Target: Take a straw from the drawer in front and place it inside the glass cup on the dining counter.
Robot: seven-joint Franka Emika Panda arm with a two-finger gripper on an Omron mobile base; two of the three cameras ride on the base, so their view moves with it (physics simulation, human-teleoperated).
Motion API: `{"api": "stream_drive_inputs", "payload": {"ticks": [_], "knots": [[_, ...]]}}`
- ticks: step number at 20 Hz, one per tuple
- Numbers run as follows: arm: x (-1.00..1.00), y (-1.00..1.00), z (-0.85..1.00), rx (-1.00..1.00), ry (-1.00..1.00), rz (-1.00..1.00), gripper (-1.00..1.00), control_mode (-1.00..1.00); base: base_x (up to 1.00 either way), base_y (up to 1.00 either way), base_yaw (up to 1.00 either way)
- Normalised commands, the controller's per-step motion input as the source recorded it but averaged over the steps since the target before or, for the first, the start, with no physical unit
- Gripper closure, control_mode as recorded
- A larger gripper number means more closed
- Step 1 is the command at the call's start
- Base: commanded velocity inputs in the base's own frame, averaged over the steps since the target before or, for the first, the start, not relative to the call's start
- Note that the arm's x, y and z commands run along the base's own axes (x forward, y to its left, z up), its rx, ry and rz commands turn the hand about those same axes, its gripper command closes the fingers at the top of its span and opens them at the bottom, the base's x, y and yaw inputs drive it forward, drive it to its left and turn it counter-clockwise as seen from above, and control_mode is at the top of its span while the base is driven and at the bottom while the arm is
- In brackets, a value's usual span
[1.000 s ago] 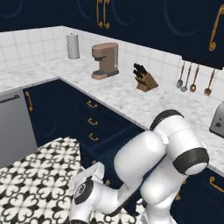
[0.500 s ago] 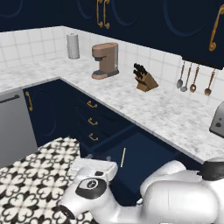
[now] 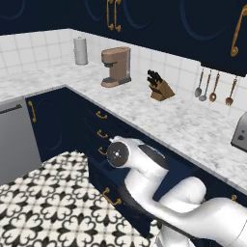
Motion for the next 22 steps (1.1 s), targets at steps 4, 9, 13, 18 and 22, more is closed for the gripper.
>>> {"api": "stream_drive_inputs", "payload": {"ticks": [4,9,13,18,22], "knots": [[0.93,-0.29,0.04,0.12,0.91,0.05,-1.00,-1.00,0.00,0.00,0.00],[1.00,-0.09,-0.32,0.08,0.78,0.12,-1.00,-1.00,0.00,0.00,0.00],[0.95,-0.02,-0.69,0.15,0.27,0.16,-1.00,-1.00,0.00,0.00,0.00],[0.83,0.01,-0.89,0.04,0.12,0.11,-1.00,-1.00,0.00,0.00,0.00],[0.75,0.09,-1.00,0.00,0.00,0.07,-1.00,-1.00,0.00,0.00,0.00]]}}
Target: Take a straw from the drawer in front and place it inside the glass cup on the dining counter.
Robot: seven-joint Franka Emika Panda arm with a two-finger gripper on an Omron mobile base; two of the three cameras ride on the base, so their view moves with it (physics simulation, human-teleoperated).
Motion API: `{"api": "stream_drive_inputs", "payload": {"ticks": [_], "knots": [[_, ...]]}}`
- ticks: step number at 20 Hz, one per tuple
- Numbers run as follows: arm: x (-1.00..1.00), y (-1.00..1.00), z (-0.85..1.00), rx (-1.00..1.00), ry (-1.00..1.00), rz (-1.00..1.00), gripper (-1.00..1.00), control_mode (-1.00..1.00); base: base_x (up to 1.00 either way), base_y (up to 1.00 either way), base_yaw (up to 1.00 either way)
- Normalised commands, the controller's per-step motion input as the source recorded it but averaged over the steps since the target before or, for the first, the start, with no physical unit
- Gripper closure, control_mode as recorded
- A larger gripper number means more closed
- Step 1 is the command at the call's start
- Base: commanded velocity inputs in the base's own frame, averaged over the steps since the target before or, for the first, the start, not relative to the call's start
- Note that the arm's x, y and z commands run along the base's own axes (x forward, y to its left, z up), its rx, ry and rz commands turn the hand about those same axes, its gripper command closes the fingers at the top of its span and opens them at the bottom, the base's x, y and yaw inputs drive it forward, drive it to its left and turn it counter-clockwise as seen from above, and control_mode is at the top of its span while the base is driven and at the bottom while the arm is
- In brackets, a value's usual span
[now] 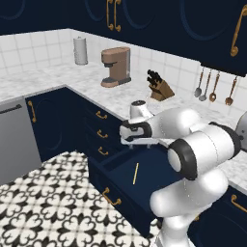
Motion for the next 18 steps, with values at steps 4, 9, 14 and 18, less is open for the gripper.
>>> {"api": "stream_drive_inputs", "payload": {"ticks": [4,9,14,18], "knots": [[0.67,0.11,-0.99,0.00,0.00,0.06,-1.00,-1.00,0.00,0.00,0.00],[0.55,0.09,-0.99,0.00,0.00,0.03,-1.00,-1.00,0.00,0.00,0.00],[-0.05,0.19,-0.80,-0.01,0.00,-0.01,-1.00,-1.00,0.00,0.00,0.00],[-0.40,0.10,-0.41,0.00,0.00,-0.07,-1.00,-1.00,0.00,0.00,0.00]]}}
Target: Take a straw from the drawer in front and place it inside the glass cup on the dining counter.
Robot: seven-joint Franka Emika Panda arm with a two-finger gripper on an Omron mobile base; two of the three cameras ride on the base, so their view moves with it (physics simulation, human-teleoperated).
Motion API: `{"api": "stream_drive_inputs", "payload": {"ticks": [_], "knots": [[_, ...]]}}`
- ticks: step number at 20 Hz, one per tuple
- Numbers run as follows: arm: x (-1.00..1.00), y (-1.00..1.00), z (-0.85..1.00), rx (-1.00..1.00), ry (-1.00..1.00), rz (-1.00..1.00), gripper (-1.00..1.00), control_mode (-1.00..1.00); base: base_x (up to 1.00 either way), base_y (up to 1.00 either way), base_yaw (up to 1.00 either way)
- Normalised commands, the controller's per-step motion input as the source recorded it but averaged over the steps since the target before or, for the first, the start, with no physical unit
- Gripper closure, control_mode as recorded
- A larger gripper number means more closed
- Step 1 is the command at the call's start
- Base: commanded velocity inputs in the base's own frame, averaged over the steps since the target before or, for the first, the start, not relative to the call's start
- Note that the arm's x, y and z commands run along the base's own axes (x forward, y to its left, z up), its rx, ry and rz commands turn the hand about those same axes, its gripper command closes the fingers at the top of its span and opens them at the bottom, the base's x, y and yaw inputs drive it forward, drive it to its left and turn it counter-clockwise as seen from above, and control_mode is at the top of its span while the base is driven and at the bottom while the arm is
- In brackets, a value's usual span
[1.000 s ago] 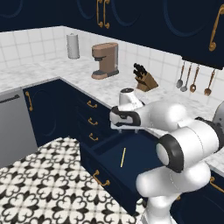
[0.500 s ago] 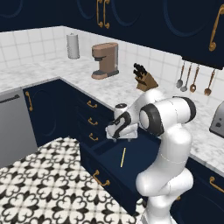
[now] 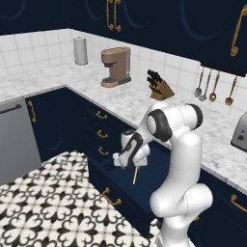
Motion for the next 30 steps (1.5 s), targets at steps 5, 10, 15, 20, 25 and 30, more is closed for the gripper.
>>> {"api": "stream_drive_inputs", "payload": {"ticks": [5,10,15,20,25,30], "knots": [[-0.18,-0.24,-0.26,0.01,-0.05,-0.09,-1.00,-1.00,0.00,0.00,0.00],[0.08,-0.28,-0.27,0.01,-0.04,-0.06,-1.00,-1.00,0.00,0.00,0.00],[0.42,0.04,-0.30,0.00,-0.01,0.00,-1.00,-1.00,0.00,0.00,0.00],[0.24,0.03,-0.35,0.00,0.00,0.00,-1.00,-1.00,0.00,0.00,0.00],[-0.11,0.00,-0.57,0.00,0.00,0.00,1.00,-1.00,0.00,0.00,0.00],[-0.14,0.33,-0.69,0.01,-0.02,-0.03,1.00,-1.00,0.00,0.00,0.00]]}}
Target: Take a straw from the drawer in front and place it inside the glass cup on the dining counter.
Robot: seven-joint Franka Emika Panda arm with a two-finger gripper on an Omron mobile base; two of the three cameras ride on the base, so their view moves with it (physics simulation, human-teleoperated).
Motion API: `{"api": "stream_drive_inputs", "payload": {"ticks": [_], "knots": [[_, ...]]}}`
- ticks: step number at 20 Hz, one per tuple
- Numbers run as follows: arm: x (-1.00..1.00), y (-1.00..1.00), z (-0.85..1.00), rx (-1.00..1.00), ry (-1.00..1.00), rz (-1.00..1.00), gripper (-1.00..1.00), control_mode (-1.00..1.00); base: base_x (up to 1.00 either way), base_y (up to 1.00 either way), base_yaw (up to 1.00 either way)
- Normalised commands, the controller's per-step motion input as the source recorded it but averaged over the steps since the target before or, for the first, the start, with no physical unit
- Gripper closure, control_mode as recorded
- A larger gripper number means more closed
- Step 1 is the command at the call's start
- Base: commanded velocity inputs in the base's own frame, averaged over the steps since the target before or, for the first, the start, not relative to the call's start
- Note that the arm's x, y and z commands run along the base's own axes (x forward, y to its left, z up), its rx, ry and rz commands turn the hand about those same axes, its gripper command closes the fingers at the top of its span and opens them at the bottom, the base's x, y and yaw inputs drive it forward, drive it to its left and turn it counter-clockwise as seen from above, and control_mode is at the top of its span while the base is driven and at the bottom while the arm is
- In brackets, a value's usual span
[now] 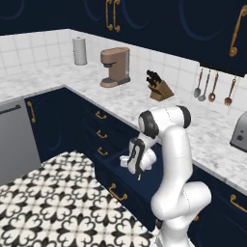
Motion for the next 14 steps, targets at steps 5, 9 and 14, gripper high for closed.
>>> {"api": "stream_drive_inputs", "payload": {"ticks": [5,9,14], "knots": [[0.01,1.00,-0.74,0.00,-0.03,-0.12,1.00,-1.00,0.00,0.00,0.00],[0.13,1.00,-0.95,0.01,-0.16,-0.11,1.00,-1.00,0.00,0.00,0.00],[0.07,1.00,-0.97,0.09,-0.42,-0.05,1.00,-1.00,0.00,0.00,0.00]]}}
